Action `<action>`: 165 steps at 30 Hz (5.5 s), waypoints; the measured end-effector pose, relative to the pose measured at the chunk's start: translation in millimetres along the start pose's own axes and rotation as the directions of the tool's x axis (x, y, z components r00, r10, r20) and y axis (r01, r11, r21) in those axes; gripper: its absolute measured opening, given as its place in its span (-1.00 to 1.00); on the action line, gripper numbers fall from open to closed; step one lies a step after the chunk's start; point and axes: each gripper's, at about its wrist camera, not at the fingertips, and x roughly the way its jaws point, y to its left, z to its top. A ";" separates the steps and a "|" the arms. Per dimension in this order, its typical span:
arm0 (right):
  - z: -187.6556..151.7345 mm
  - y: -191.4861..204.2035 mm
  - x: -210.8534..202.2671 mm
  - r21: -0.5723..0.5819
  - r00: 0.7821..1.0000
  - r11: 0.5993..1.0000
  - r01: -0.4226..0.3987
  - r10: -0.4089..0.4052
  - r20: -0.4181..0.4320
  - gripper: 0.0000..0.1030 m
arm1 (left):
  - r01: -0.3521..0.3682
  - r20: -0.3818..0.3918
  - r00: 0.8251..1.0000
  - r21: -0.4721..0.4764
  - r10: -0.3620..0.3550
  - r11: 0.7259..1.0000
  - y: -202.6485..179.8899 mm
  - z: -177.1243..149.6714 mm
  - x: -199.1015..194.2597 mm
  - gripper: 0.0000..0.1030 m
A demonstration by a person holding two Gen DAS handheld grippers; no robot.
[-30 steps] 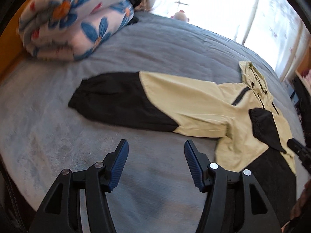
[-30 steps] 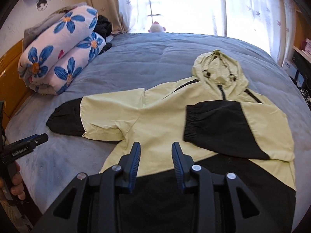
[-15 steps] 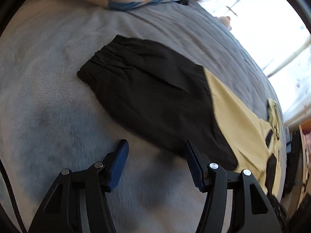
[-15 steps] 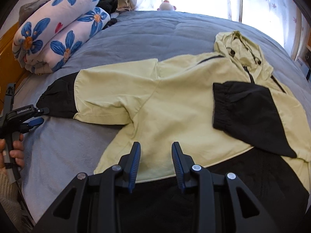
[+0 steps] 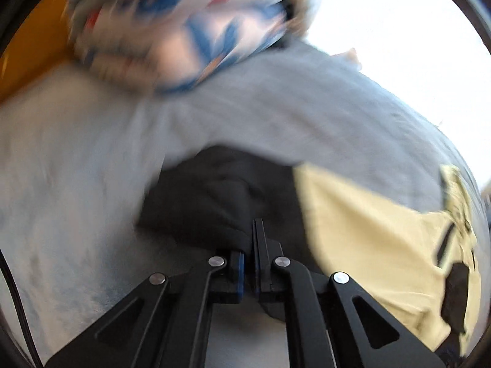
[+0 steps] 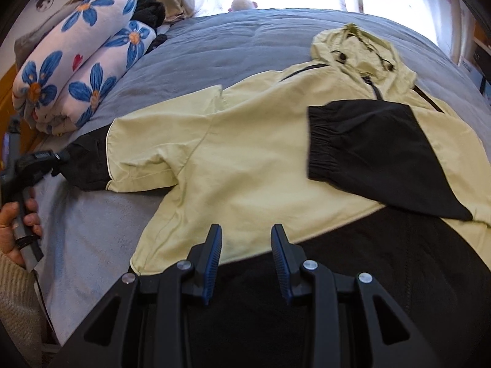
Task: Fold large clothes
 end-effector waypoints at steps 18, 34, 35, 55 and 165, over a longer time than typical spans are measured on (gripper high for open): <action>-38.0 -164.4 -70.9 0.277 0.993 0.958 0.073 -0.095 0.066 -0.35 | 0.426 -0.295 0.902 0.488 -0.316 0.762 -341.7 -149.8 -55.2 -0.82; -43.3 -167.2 -57.4 0.238 0.998 0.971 -0.030 0.016 0.059 -0.35 | 0.488 -0.425 0.838 0.304 -0.342 0.818 -295.7 -175.4 -65.3 0.15; -41.6 -161.9 -57.9 0.217 0.998 0.975 -0.040 0.027 0.061 -0.35 | 0.478 -0.404 0.848 0.306 -0.342 0.823 -287.5 -173.9 -73.7 0.15; -3.5 -25.8 -11.3 -0.263 0.998 0.964 -0.049 0.055 0.013 -0.10 | 0.201 -0.291 0.948 0.229 -0.130 0.953 -177.1 -163.9 -82.2 0.15; 49.5 -294.7 -33.4 0.279 0.992 0.952 0.124 -0.120 -0.030 -0.44 | 0.281 -0.388 0.912 0.349 -0.135 0.894 -193.8 -103.9 -24.0 0.05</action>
